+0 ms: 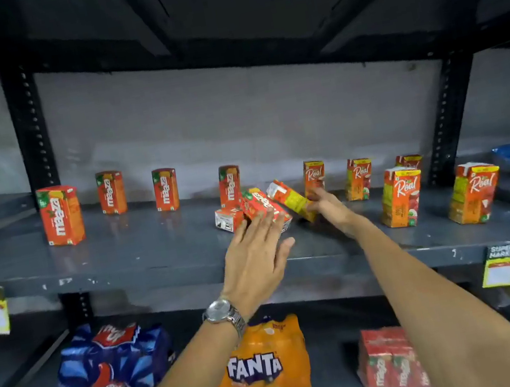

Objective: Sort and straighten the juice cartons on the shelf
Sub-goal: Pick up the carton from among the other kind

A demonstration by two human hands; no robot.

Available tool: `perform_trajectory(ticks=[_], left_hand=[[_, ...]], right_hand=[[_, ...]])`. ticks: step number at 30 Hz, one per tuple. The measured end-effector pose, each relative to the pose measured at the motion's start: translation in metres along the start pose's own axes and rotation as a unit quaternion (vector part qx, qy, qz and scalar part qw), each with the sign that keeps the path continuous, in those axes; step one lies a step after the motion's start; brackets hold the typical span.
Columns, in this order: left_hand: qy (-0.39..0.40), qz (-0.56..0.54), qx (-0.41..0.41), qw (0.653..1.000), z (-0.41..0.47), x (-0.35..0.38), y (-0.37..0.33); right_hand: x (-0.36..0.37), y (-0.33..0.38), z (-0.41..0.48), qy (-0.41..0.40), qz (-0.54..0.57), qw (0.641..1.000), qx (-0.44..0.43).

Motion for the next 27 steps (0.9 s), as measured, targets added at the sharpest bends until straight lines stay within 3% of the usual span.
perform_trajectory(ticks=[3, 10, 13, 19, 27], left_hand=[[-0.019, 0.036, 0.020, 0.999, -0.009, 0.003, 0.002], [-0.064, 0.069, 0.044, 0.995, -0.018, 0.007, 0.002], [-0.067, 0.061, 0.047, 0.995, -0.019, 0.007, 0.001], [-0.054, 0.055, 0.039, 0.996, -0.018, 0.009, 0.003], [-0.034, 0.049, 0.033, 0.998, -0.018, 0.007, 0.002]], right_hand=[[0.006, 0.009, -0.003, 0.053, -0.026, 0.998, -0.001], [-0.012, 0.008, -0.010, 0.012, -0.082, 0.996, 0.024], [-0.020, 0.006, -0.023, -0.046, -0.095, 0.994, 0.010], [-0.029, 0.014, -0.062, -0.241, -0.034, 0.970, -0.009], [-0.019, 0.036, -0.088, -0.314, -0.088, 0.945, -0.002]])
Point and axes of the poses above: each hand's wrist, its own z-axis towards the middle knuckle, its own x-axis out of the palm, y = z × x, the point moved 5 cm from there along z, towards the middle knuckle, and after that the axes turned 7 degrees about y, right-handed, at the moved point
